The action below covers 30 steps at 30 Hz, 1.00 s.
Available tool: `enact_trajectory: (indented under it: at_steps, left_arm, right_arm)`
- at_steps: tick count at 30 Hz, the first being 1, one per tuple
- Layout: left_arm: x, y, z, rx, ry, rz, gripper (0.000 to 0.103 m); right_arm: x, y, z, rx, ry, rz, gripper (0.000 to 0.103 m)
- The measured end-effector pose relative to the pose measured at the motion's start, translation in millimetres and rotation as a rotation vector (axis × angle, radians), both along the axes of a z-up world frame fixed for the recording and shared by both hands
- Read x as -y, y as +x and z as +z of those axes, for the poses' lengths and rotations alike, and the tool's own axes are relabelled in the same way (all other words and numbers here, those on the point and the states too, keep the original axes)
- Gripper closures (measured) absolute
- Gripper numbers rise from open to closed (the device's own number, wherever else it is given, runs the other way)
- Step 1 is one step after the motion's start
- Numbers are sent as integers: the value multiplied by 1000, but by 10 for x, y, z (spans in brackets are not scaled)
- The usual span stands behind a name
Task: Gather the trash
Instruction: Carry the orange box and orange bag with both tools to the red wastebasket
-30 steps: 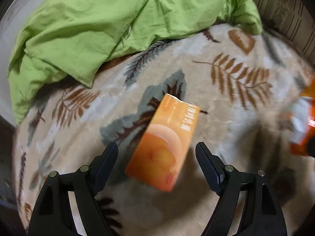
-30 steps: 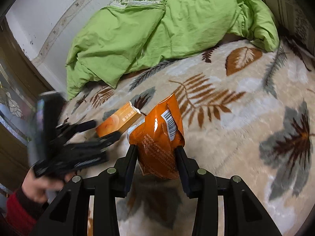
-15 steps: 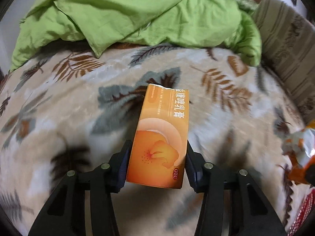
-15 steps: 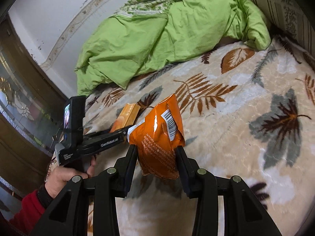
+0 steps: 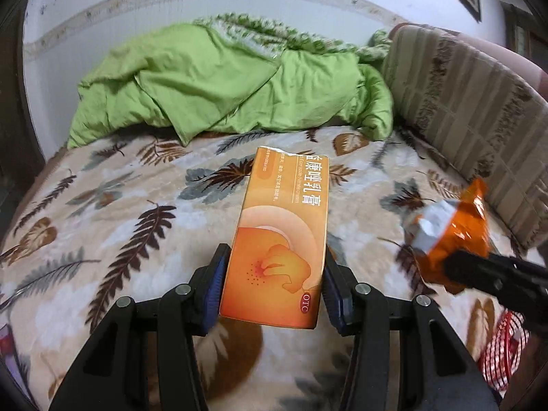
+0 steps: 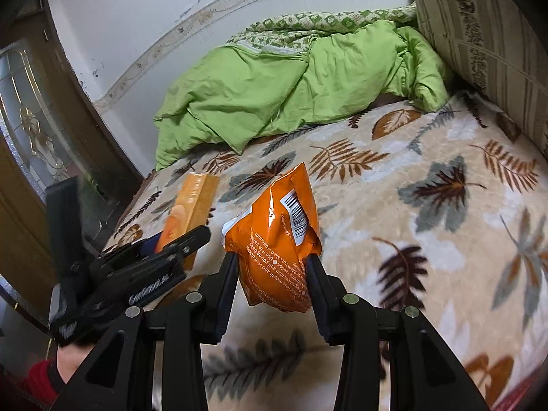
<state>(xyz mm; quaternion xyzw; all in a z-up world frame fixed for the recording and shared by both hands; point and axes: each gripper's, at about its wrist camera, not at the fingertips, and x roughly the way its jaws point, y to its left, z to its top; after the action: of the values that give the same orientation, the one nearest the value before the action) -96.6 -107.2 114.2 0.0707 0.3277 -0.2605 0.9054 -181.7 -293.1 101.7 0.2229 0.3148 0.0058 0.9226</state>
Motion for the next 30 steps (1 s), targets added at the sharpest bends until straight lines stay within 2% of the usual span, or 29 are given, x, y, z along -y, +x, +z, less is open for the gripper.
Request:
enact_trajectory:
  at_steps: [9, 17, 23, 27, 30]
  left_arm:
    - [43, -722, 215, 46, -10, -68, 54]
    - [316, -1169, 446, 97, -10, -182, 54]
    - [575, -1426, 508, 109, 2, -260, 54]
    - [831, -1621, 525, 102, 8, -360, 54]
    - [1105, -1774, 505, 25, -2, -496, 54]
  right_arm:
    - [29, -703, 90, -4, 16, -45, 60]
    - [240, -1373, 184, 13, 37, -139, 60]
    - [462, -1844, 243, 24, 29, -225, 60]
    - [626, -2168, 277, 34, 22, -299, 60]
    - [781, -2432, 285, 34, 24, -367, 60]
